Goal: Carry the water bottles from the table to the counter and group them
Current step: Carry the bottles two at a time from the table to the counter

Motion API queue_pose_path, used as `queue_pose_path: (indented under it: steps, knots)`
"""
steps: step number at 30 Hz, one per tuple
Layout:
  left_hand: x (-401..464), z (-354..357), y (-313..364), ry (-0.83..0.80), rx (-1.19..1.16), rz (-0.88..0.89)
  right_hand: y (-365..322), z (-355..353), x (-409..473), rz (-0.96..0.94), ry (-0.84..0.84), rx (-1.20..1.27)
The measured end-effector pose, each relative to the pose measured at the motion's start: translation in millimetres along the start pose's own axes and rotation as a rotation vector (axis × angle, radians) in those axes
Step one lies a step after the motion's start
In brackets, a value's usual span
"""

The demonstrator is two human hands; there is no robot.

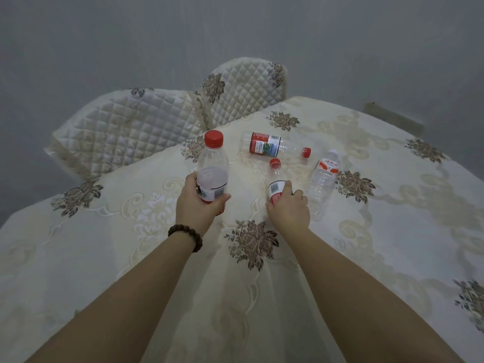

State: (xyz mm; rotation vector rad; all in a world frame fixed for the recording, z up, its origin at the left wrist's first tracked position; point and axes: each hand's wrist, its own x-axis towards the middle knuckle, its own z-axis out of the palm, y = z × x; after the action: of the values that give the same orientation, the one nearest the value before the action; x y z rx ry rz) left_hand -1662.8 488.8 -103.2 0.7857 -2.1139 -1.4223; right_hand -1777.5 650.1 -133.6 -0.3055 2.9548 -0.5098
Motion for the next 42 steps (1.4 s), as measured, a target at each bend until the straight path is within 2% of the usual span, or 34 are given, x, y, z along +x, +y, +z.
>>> queue_pose_path:
  steps: [6,14,23,33,42]
  knots:
    - [-22,-12,6,-0.009,0.009,0.009,8,-23,-27,-0.088,0.078,0.168]
    - [-81,-41,37,-0.025,-0.01,0.006,14,-91,-99,-0.143,0.231,0.436]
    - [-166,-72,73,-0.124,-0.058,0.073,30,-137,-224,-0.021,0.328,0.62]
    - [-259,-112,86,-0.333,-0.083,0.169,42,-143,-377,0.111,0.509,0.642]
    - [-372,-93,121,-0.66,-0.143,0.343,93,-165,-531,0.356,0.777,0.576]
